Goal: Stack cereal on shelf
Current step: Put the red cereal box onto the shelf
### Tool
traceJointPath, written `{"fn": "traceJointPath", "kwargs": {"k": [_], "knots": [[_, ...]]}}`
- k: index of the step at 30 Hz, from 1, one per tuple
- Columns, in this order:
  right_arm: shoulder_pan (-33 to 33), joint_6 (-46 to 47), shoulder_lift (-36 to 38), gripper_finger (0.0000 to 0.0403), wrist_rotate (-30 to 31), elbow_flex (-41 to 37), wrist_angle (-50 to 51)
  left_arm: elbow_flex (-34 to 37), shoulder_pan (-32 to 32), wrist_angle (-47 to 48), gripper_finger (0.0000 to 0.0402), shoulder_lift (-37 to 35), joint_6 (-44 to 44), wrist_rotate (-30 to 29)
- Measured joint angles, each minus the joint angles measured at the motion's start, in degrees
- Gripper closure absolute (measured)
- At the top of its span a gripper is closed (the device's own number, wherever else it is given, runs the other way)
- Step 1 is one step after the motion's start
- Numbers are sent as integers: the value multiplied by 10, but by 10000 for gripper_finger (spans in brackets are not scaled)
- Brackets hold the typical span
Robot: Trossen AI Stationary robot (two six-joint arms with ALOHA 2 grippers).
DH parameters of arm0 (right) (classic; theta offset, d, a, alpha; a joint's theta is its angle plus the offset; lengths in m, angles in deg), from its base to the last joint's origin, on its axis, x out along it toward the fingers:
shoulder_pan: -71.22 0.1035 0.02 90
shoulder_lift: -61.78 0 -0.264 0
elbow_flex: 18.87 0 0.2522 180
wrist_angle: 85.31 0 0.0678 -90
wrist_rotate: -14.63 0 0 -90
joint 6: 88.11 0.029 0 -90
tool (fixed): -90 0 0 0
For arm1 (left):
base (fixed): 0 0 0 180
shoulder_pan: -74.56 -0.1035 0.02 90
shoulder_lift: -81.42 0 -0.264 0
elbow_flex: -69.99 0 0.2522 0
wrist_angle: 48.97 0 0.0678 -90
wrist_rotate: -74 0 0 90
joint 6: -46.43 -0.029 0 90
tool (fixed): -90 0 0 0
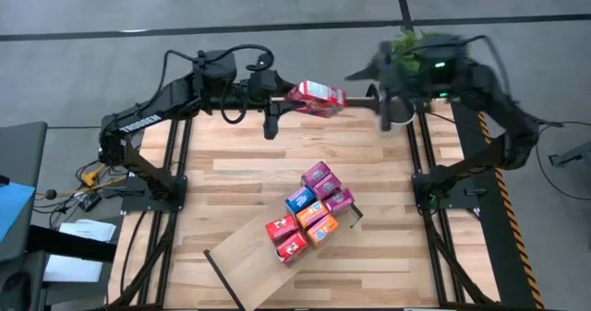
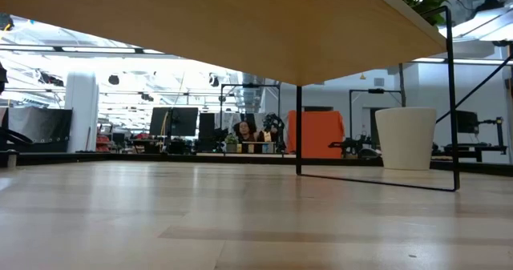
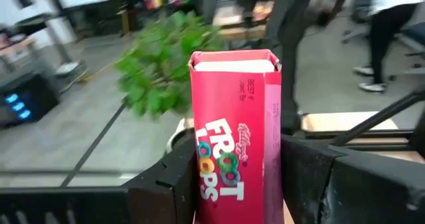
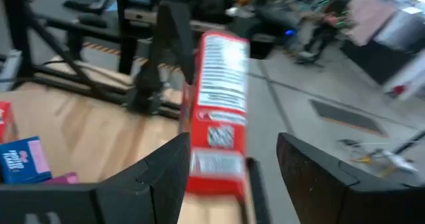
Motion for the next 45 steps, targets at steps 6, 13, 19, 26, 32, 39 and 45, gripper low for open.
{"fn": "traceJointPath", "kwargs": {"k": [6,13,19,26,32,39,45], "knots": [[-1,8,34,153,29,47,44,0,29,77,246,-36,21,-90],[0,38,67,153,37,49,60,0,91,183,246,-71,115,-157],[0,48,72,153,39,49,86,0,155,325,246,-77,262,-200],[0,50,71,153,40,49,108,0,227,439,246,-71,440,-197],[0,53,67,153,40,49,123,0,282,470,246,-44,557,-242],[-1,51,61,153,40,49,136,0,313,496,246,19,625,-218],[0,51,61,153,40,41,139,0,324,498,246,67,640,-167]]}}
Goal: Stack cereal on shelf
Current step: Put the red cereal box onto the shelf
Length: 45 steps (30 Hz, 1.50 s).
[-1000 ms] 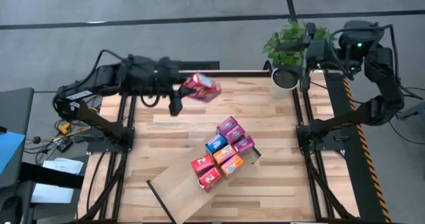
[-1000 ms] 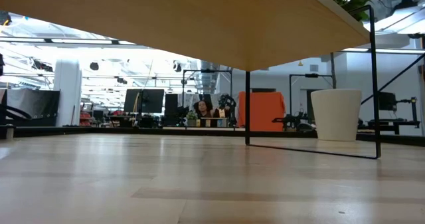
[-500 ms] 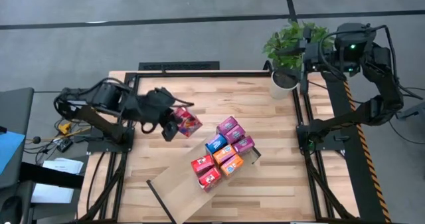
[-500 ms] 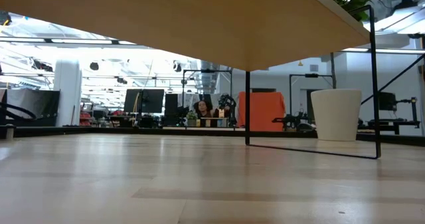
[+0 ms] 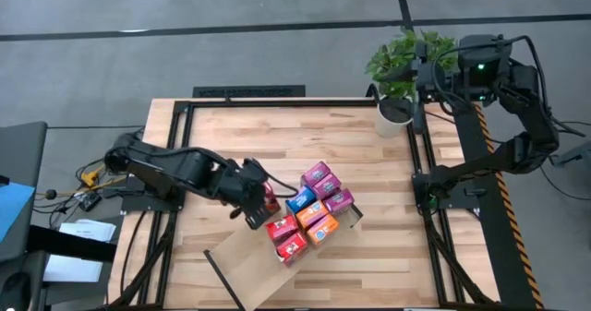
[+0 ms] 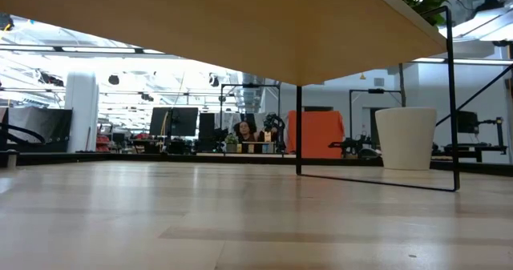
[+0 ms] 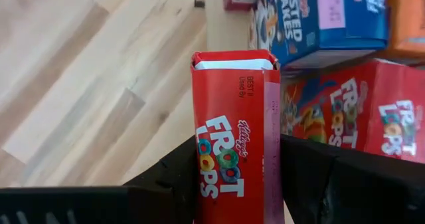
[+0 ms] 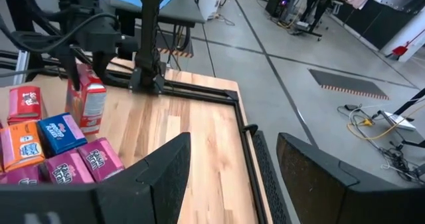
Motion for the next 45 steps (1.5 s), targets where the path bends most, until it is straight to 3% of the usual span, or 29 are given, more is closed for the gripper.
{"fn": "traceJointPath", "kwargs": {"k": [9,45], "knots": [[0,0,0,153,0,-9,1,0,12,-2,246,19,37,-23],[0,47,-7,153,-2,-9,-1,0,10,-62,246,59,-61,7]]}}
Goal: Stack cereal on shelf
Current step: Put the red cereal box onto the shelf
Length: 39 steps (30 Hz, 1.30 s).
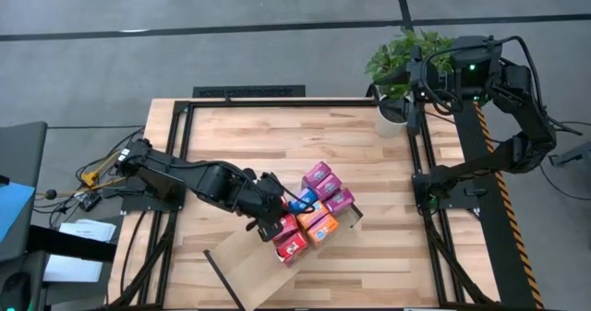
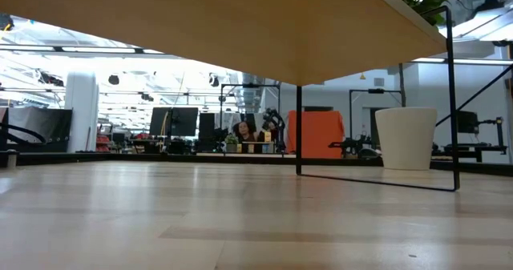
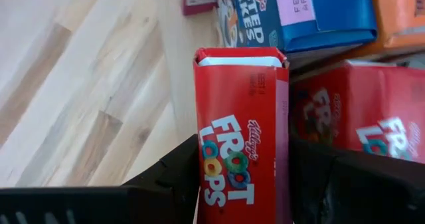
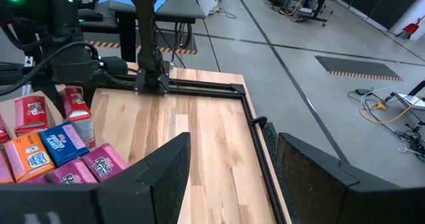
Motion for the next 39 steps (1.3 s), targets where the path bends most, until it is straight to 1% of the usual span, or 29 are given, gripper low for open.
{"fn": "traceJointPath", "kwargs": {"k": [4,7,10,15,19,22,26,29,31,35,39], "knots": [[0,-3,0,153,0,0,0,0,-7,-5,245,0,-46,36],[0,-4,0,153,0,0,0,0,-8,-6,232,0,-57,33],[0,-4,0,153,0,0,0,0,-8,-6,205,0,-72,31],[0,-4,0,153,0,0,0,0,-18,-5,148,0,-70,36],[0,-4,0,153,0,0,0,0,-31,-5,112,-1,-59,65],[0,-4,0,153,0,0,0,0,-39,-6,95,-1,-51,91],[0,-4,0,153,0,0,0,0,-41,-6,84,-2,-50,108],[0,-4,0,153,0,0,0,-6,-41,-2,84,-2,-48,110],[0,-4,0,153,0,0,0,-17,-41,-7,83,-2,-49,109],[0,-4,0,153,0,0,0,-41,-41,0,83,-2,-54,89],[0,-4,0,153,-3,0,-16,-71,-42,7,83,-2,-57,88]]}}
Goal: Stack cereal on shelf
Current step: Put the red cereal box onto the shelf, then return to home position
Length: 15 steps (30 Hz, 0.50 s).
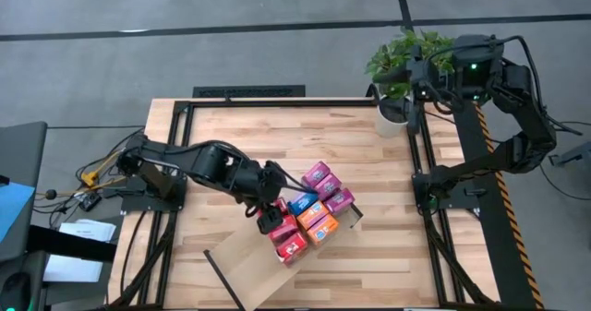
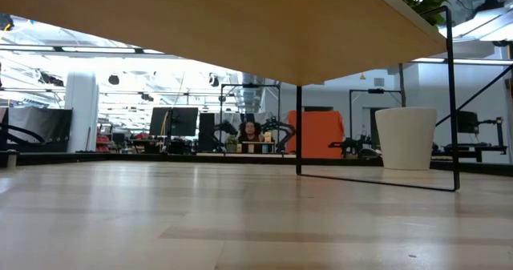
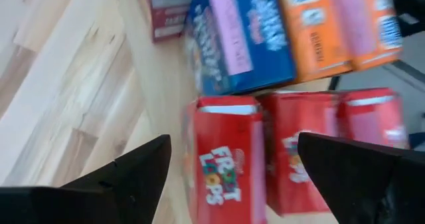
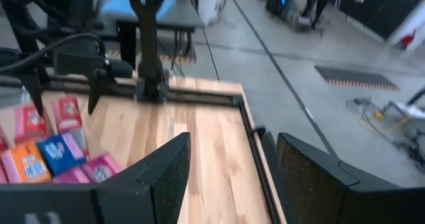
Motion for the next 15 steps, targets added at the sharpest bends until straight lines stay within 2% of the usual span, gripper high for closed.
{"fn": "traceJointPath", "kwargs": {"k": [5,10,12,15], "knots": [[0,0,19,153,-14,18,-55,-80,-8,6,83,0,-15,-4],[0,-1,48,153,-7,59,-38,-201,-7,9,83,0,-146,-21],[0,7,61,153,2,60,-32,-188,-7,-11,83,-24,-194,-83],[0,24,96,153,-45,24,-43,-138,-4,-44,83,-80,-245,-264]]}}
